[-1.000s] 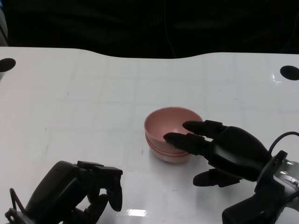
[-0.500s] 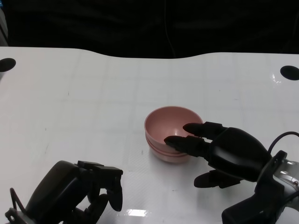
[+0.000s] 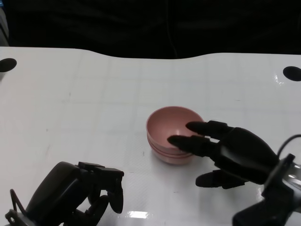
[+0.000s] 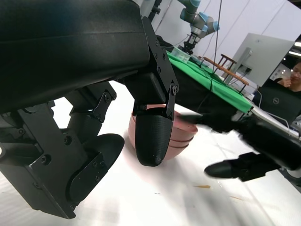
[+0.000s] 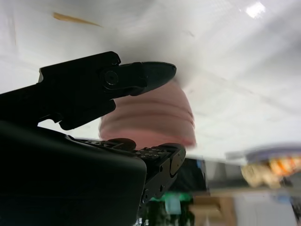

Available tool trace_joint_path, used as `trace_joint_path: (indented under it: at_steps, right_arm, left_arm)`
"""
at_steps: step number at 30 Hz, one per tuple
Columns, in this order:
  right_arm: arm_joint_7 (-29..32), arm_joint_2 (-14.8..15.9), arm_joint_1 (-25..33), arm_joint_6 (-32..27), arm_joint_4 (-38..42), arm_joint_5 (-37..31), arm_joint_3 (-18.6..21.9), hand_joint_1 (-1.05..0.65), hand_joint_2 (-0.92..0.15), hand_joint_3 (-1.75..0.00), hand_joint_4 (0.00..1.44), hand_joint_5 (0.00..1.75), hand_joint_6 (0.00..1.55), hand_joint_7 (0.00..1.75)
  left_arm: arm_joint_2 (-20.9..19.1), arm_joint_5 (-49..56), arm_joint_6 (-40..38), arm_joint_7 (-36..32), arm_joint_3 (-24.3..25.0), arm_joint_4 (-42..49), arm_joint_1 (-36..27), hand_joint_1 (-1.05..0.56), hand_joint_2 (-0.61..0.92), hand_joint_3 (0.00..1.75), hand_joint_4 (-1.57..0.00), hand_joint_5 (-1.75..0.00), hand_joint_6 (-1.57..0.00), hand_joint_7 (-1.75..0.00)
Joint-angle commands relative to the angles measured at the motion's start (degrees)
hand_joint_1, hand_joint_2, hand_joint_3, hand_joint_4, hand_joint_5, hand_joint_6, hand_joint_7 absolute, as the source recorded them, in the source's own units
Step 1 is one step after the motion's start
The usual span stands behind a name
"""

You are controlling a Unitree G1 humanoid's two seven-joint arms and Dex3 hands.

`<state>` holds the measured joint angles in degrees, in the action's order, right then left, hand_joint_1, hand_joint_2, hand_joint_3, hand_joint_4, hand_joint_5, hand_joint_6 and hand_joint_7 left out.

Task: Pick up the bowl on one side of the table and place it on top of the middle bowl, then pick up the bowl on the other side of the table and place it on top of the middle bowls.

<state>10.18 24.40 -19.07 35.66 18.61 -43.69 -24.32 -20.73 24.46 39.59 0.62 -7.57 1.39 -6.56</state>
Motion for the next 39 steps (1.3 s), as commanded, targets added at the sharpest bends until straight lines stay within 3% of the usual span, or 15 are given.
trace_joint_path:
  at_steps: [1,3,4,6,7,13,17,19,20,21,23,25,29,34,39]
  right_arm:
    - [4.5,0.1,1.1,3.2,0.8,2.0,2.4,-0.6,-0.92,-0.34,0.2,0.07,0.22,0.01]
    - [7.6,-0.4,2.5,6.1,0.8,4.2,4.3,-0.56,-0.92,-0.32,0.27,0.11,0.3,0.05]
    - [8.5,-0.6,3.4,7.2,0.5,5.4,5.1,-0.54,-0.92,-0.3,0.28,0.24,0.35,0.08]
    - [8.9,-0.7,4.6,8.3,0.0,6.7,6.2,-0.5,-0.92,-0.27,0.19,0.69,0.44,0.17]
    - [8.7,-0.8,5.2,8.9,-0.2,7.5,6.6,-0.49,-0.92,-0.26,0.19,0.79,0.47,0.19]
    - [7.4,-1.3,8.5,10.4,-2.2,10.7,8.5,-0.38,-0.92,-0.22,0.33,0.97,0.64,0.3]
    - [5.6,-1.9,11.8,10.9,-5.3,14.7,10.0,-0.18,-0.84,-0.24,0.56,1.08,0.8,0.41]
    - [4.1,-2.3,13.0,10.6,-6.6,16.9,10.5,-0.13,-0.66,-0.54,0.61,1.09,0.8,0.5]
    - [3.2,-2.5,13.6,10.2,-7.2,18.0,10.7,-0.04,-0.48,-0.84,0.68,1.14,0.83,0.57]
    - [2.4,-2.6,14.1,9.9,-7.7,18.8,10.9,-0.01,-0.38,-1.01,0.7,1.15,0.84,0.6]
    - [0.4,-2.8,16.1,9.8,-9.2,21.9,11.5,0.01,-0.33,-1.1,0.72,1.16,0.85,0.62]
    - [-2.0,-2.7,19.0,9.5,-11.1,25.9,12.2,0.14,-0.27,-1.28,0.87,1.22,0.98,0.74]
    - [-5.6,-3.2,22.4,8.3,-13.2,30.0,13.2,0.19,-0.22,-1.46,0.99,1.31,1.05,0.86]
    - [-8.0,-4.8,23.5,7.1,-14.0,31.1,14.4,0.26,-0.15,-1.61,0.98,1.59,1.01,1.08]
    - [-9.4,-6.3,22.3,7.7,-11.4,32.1,15.2,0.31,-0.08,-1.74,0.98,1.73,0.97,1.31]
  left_arm:
    - [-0.7,-0.1,-0.4,0.7,0.1,-0.4,-0.2,0.05,0.12,1.64,-0.97,-1.62,-0.95,-1.36]
    - [-0.6,0.0,-0.6,0.7,0.1,-0.6,-0.2,0.05,0.12,1.63,-0.96,-1.62,-0.95,-1.36]
    - [-0.6,0.0,-0.6,0.7,0.1,-0.6,-0.2,0.05,0.12,1.63,-0.96,-1.62,-0.95,-1.35]
    - [-0.6,0.2,-0.3,0.4,0.1,-0.4,-0.1,0.05,0.13,1.63,-0.97,-1.62,-0.95,-1.35]
    - [-0.6,0.3,-0.3,0.3,0.1,-0.3,0.0,0.06,0.13,1.63,-0.97,-1.62,-0.95,-1.35]
    - [-0.5,0.2,-0.5,0.5,0.1,-0.4,-0.1,0.06,0.13,1.62,-0.96,-1.63,-0.95,-1.37]
    - [-0.4,0.0,-0.5,0.5,0.0,-0.5,-0.1,0.07,0.13,1.62,-0.96,-1.63,-0.95,-1.36]
    - [-0.3,0.2,-0.5,0.4,0.1,-0.5,-0.1,0.07,0.14,1.62,-0.96,-1.62,-0.95,-1.36]
    - [-0.4,0.4,-0.5,0.3,0.1,-0.6,-0.1,0.07,0.14,1.61,-0.96,-1.62,-0.95,-1.36]
    - [-0.4,0.5,-0.5,0.3,0.1,-0.6,-0.1,0.07,0.14,1.61,-0.96,-1.62,-0.95,-1.36]
    - [-0.4,0.5,-0.7,0.5,0.1,-0.7,-0.1,0.07,0.14,1.61,-0.96,-1.62,-0.95,-1.36]
    - [-0.6,0.5,-1.0,0.7,0.1,-0.8,-0.1,0.05,0.15,1.61,-0.96,-1.61,-0.94,-1.35]
    - [-0.6,0.3,-0.5,0.5,0.1,-0.2,-0.1,0.05,0.15,1.61,-0.96,-1.61,-0.94,-1.36]
    - [-0.6,-0.4,-0.8,0.8,0.2,0.1,-0.1,0.04,0.16,1.6,-0.95,-1.6,-0.93,-1.36]
    - [-0.7,-1.2,-1.1,1.3,0.2,0.6,-0.1,0.03,0.17,1.6,-0.95,-1.6,-0.93,-1.36]
